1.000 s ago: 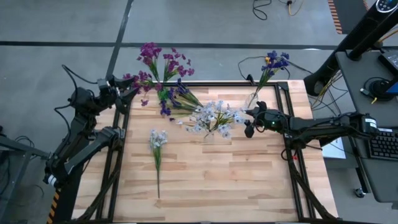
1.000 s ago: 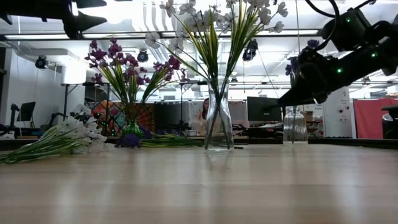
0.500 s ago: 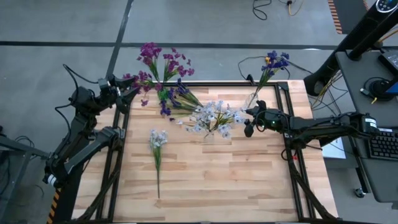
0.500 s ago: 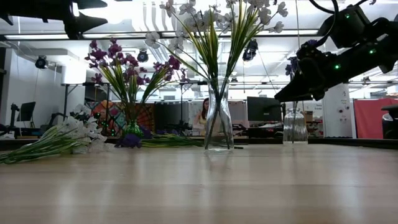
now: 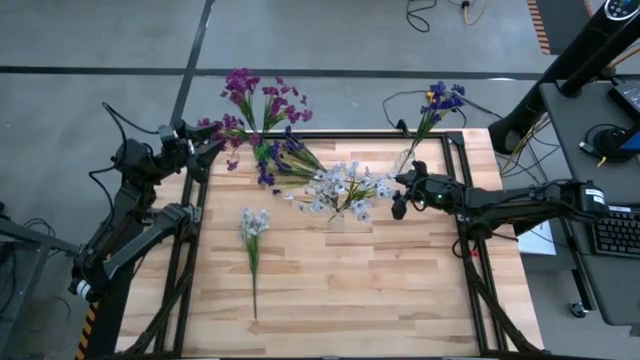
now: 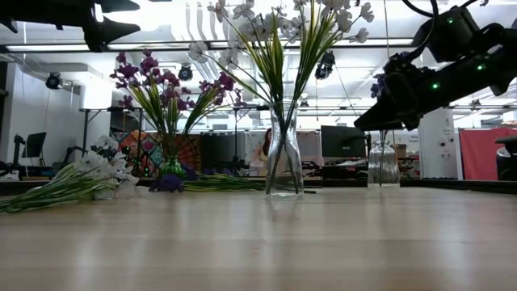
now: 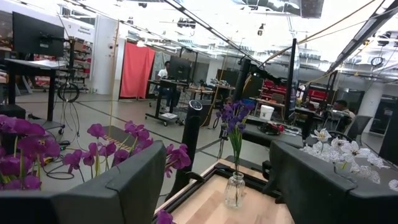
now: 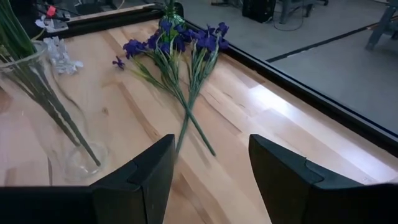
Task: Sort flowers into vase by color
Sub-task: Put the bottom blue flowers into the top transparent flower vase
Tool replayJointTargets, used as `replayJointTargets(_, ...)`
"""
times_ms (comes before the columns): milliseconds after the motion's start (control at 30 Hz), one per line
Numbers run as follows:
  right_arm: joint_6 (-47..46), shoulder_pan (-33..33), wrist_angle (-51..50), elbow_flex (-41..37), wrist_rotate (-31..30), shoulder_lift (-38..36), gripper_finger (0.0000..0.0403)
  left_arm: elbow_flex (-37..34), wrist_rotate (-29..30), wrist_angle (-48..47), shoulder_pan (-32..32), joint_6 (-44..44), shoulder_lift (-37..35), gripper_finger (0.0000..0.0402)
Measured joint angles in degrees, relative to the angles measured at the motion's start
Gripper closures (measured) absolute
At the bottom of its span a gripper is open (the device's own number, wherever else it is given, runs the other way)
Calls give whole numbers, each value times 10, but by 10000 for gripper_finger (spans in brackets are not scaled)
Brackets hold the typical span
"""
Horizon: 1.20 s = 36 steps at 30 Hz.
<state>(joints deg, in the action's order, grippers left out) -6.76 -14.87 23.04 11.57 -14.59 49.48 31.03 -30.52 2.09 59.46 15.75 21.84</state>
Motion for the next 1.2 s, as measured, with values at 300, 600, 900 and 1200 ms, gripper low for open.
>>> replayJointTargets(300,1,0,54,0,1,58,204,0,0,0,0,0,0,132)
replayJointTargets(600,-3,0,91,0,0,102,204,0,0,0,0,0,0,132)
replayJointTargets(900,-12,0,93,0,0,115,204,0,0,0,0,0,0,132)
replayJointTargets(1200,-11,0,93,2,0,114,204,0,0,0,0,0,0,132)
